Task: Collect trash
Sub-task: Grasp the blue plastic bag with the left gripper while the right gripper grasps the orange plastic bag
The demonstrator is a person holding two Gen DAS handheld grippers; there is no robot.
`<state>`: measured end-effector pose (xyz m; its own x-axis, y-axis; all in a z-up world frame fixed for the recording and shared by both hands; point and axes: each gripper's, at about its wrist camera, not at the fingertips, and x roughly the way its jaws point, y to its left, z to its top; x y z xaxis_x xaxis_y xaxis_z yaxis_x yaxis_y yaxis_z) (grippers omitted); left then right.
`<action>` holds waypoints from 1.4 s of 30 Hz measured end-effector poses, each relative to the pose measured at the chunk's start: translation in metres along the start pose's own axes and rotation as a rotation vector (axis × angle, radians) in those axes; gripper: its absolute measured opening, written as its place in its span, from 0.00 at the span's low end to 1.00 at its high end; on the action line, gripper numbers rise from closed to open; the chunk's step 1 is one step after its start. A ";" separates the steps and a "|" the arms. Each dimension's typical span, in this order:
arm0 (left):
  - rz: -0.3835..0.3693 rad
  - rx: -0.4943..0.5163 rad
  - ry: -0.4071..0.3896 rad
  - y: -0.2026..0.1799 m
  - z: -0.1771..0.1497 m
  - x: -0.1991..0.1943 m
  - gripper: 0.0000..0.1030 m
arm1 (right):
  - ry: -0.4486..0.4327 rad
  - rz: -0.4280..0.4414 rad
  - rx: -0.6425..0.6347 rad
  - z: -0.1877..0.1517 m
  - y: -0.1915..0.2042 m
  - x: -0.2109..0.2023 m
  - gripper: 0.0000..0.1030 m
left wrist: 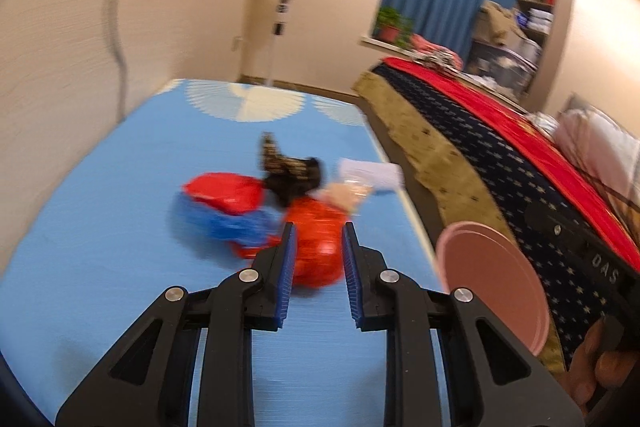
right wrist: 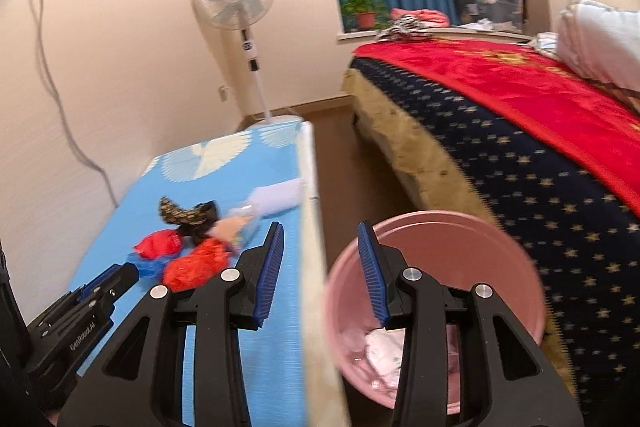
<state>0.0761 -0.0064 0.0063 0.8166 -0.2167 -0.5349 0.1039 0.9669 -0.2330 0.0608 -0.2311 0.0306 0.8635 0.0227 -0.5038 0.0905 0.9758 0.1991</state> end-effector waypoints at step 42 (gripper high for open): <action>0.119 -0.230 0.091 0.086 0.011 0.064 0.02 | 0.245 0.331 -0.102 -0.040 0.091 0.107 0.28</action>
<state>0.1436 0.0647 -0.0390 0.7598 -0.1246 -0.6381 -0.1299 0.9326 -0.3368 0.1414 -0.1311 -0.0384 0.6930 0.3780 -0.6138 -0.2323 0.9232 0.3063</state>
